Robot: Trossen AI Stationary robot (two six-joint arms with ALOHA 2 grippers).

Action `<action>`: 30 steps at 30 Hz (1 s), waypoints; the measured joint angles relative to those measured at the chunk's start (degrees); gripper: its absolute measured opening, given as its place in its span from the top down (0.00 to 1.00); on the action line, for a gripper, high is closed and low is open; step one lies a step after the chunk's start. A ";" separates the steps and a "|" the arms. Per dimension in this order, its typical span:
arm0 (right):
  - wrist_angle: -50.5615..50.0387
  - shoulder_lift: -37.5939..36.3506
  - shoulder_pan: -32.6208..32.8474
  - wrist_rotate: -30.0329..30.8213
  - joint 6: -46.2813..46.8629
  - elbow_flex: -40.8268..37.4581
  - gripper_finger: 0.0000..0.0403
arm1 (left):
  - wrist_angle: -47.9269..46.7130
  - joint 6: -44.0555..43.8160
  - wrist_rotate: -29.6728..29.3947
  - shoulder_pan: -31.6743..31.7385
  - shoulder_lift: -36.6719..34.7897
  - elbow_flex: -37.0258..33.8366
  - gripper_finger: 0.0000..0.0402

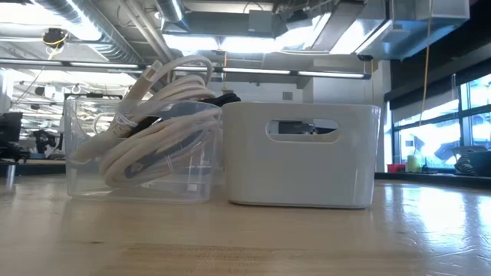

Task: Pick & Place USB Port
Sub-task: Put the white HDMI cable into the transparent bin

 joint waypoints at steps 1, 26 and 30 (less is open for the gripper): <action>-0.16 0.00 -0.06 -0.33 0.66 0.00 1.00 | 0.25 0.08 -0.34 0.00 0.00 0.00 0.43; 0.81 -0.07 -1.05 -1.53 2.18 -0.72 0.83 | 1.53 5.62 -0.40 2.80 -0.04 2.19 0.98; 1.00 -0.07 -1.07 -1.16 1.99 -0.72 0.64 | -0.72 5.75 -0.61 3.02 -0.04 2.70 0.98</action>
